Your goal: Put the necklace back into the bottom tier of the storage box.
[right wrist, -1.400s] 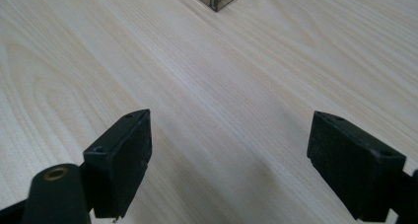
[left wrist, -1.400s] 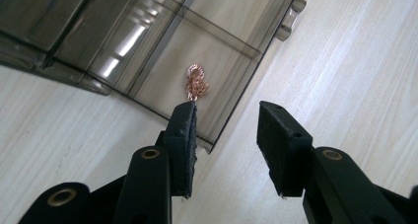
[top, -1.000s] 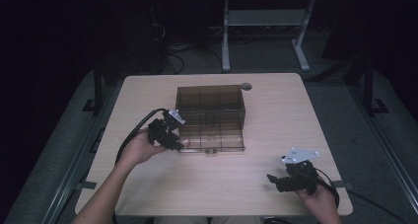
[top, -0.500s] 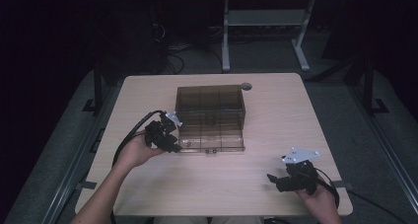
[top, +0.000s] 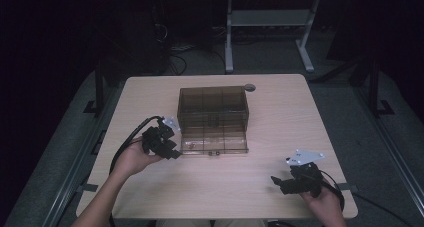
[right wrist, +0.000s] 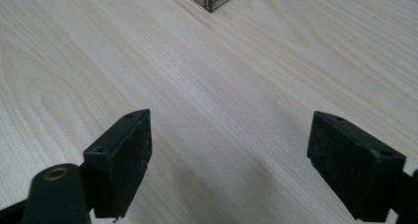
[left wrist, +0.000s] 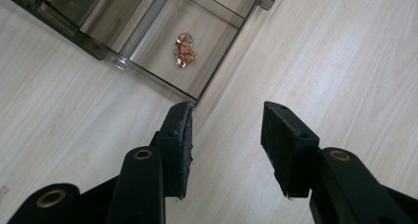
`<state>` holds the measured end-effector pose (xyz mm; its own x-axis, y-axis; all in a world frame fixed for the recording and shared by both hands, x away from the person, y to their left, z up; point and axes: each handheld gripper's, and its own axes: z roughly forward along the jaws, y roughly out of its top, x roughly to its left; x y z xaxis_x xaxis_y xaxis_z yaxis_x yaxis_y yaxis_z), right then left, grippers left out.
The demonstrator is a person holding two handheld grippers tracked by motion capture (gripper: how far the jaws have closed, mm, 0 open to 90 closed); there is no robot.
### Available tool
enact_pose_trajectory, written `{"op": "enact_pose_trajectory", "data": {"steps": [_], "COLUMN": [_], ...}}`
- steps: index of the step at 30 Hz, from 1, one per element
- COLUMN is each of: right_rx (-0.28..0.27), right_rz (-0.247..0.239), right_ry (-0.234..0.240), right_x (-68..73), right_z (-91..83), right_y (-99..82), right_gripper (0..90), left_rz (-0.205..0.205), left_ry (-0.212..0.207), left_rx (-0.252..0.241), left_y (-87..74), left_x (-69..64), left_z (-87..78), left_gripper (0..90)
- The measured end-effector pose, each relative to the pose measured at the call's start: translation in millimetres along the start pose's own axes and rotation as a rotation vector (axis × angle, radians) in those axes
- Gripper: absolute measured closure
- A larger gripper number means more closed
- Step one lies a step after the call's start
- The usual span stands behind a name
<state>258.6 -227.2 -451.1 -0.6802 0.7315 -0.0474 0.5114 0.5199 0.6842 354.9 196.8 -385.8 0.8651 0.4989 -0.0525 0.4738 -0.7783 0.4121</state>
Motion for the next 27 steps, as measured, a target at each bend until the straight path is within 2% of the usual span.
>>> {"op": "enact_pose_trajectory", "data": {"steps": [11, 27], "right_rx": [0.0, 0.003], "right_rz": [0.002, 0.009], "right_ry": [-0.001, -0.004], "right_x": [-0.2, -0.5], "right_z": [-0.2, -0.5], "right_y": [-0.1, -0.2], "right_gripper": [16.6, 16.6], "left_rz": [0.005, -0.016], "left_ry": [-0.002, 0.007], "left_rx": [-0.004, -0.017], "left_y": [-8.4, -30.4], "left_x": [-5.9, -9.2], "left_z": [-2.3, -6.1], "left_gripper": [53.8, 50.3]}}
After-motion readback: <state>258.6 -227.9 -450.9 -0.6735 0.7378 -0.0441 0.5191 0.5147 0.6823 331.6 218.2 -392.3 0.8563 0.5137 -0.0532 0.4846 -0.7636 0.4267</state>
